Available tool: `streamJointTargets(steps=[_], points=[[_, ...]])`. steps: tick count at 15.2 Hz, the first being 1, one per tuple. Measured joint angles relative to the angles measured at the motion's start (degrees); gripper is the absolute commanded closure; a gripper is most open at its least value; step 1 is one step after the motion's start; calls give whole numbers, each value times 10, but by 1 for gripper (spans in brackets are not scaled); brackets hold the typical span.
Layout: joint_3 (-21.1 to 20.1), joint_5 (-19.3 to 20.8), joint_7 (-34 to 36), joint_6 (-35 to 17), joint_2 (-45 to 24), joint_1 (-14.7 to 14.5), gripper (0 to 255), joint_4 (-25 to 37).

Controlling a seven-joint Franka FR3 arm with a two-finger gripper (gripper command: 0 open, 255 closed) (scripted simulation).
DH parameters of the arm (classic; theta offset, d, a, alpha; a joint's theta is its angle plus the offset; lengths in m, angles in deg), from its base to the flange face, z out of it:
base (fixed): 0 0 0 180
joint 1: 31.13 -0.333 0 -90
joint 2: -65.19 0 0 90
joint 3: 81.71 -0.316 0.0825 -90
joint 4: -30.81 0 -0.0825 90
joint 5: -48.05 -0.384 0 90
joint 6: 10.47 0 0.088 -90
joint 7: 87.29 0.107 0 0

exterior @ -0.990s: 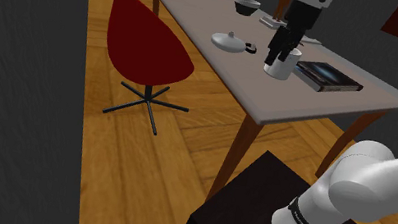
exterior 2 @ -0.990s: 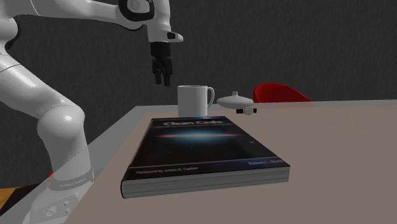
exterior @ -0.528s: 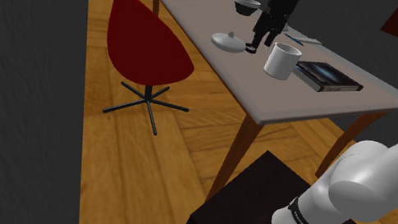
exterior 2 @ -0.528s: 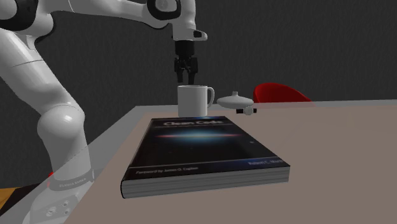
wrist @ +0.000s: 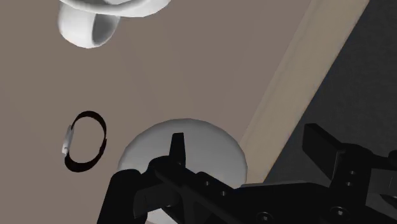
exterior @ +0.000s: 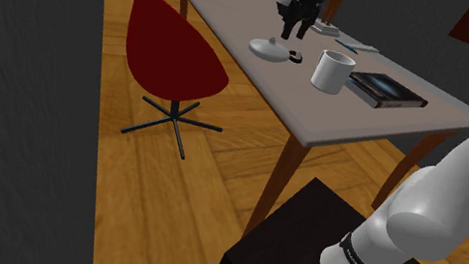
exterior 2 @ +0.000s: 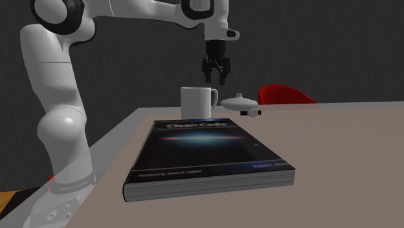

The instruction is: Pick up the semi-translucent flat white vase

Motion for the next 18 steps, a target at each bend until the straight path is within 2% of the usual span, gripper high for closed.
streamJointTargets(steps=[3,7,8,15,16,18], points=[[12,-21,-21,20,-76,10,0,91],[22,-57,-47,69,-193,36,0,249],[22,-60,-49,70,-203,39,0,259],[21,-57,-52,17,-194,34,0,197],[21,-56,-53,12,-191,33,255,189],[21,-56,-53,7,-189,32,255,183]])
